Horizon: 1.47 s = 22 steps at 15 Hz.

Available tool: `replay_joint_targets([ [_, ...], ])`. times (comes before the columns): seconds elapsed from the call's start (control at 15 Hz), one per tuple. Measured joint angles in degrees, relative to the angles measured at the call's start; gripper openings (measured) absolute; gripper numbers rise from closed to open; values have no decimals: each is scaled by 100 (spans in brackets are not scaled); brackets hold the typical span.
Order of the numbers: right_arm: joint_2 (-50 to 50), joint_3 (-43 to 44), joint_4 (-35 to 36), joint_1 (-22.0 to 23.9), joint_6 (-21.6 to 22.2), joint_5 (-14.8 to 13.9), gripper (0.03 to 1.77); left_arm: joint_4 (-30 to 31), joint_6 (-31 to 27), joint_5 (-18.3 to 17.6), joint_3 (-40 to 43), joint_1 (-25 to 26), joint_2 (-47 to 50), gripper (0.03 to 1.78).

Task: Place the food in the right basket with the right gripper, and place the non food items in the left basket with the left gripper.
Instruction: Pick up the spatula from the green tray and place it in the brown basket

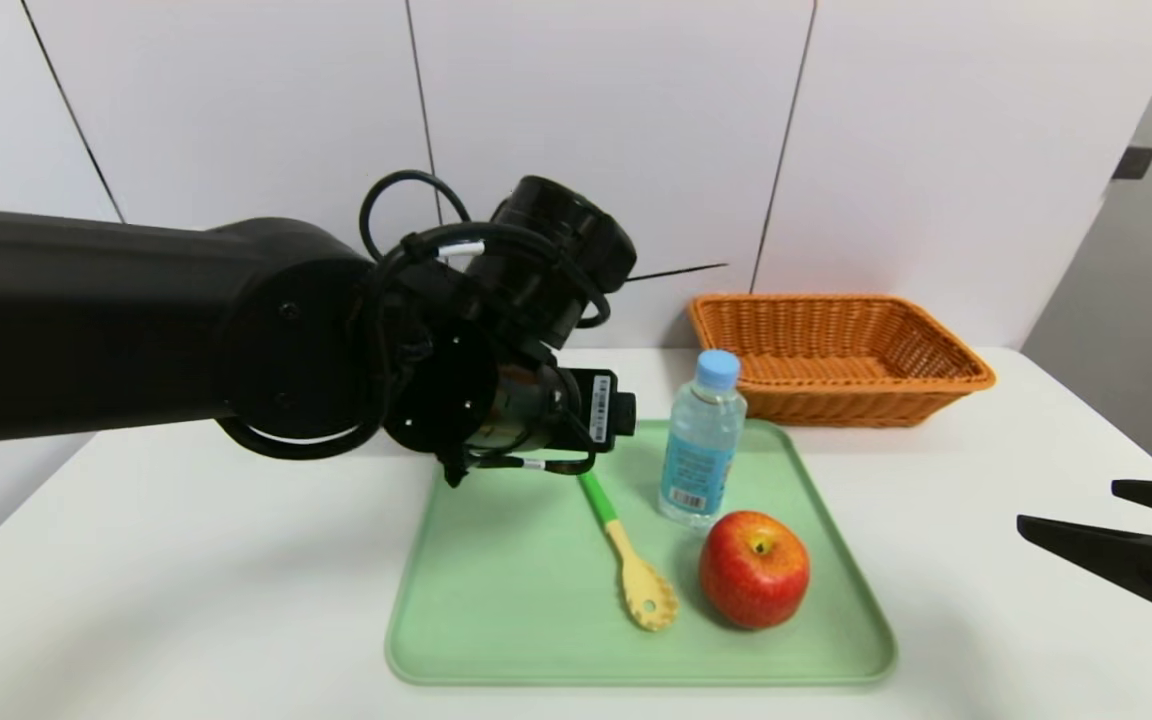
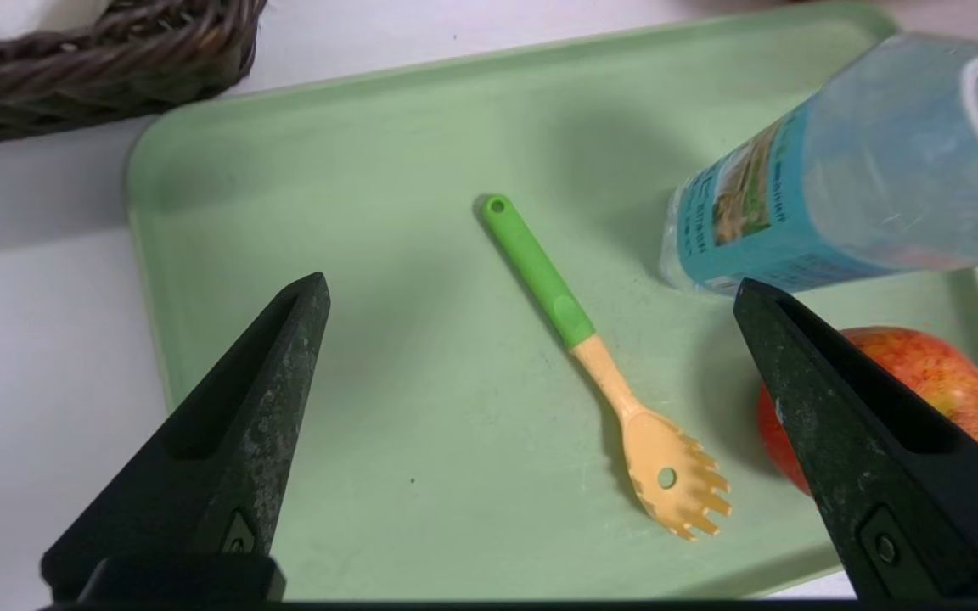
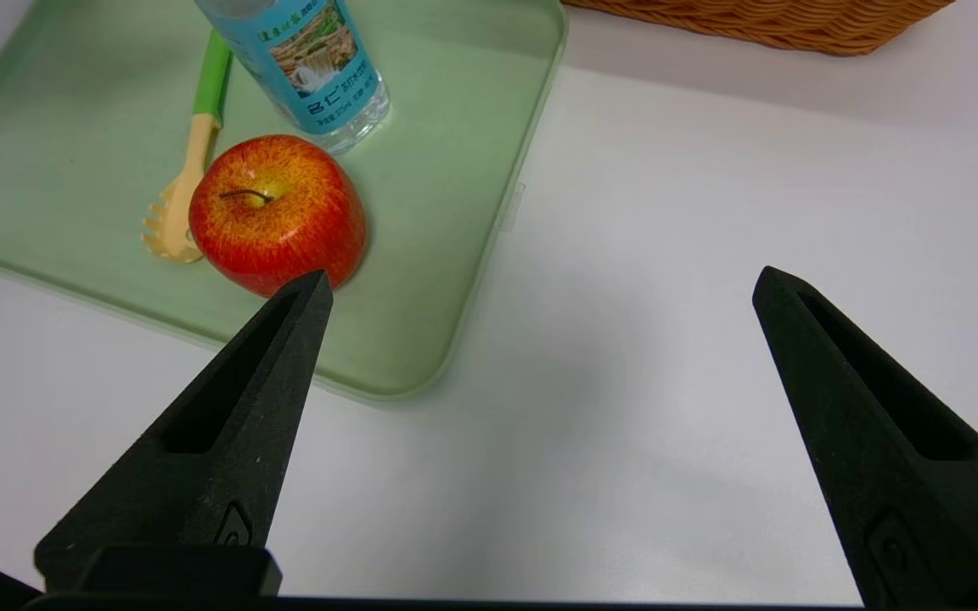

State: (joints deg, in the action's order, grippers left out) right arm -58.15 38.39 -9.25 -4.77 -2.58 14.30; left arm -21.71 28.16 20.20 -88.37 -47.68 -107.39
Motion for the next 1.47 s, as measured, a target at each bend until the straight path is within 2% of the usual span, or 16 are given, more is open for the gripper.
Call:
replay_joint_targets([
  [0.4,38,-77,2,13,6,0,171,16,155,69,295,-243,-223,169],
  [0.67,82,-112,5,13,55,-6,171,38,463,85,455,-336,-505,169],
  [1.47,115,-146,5,28,52,-6,171,68,645,363,288,-343,-1304,169],
])
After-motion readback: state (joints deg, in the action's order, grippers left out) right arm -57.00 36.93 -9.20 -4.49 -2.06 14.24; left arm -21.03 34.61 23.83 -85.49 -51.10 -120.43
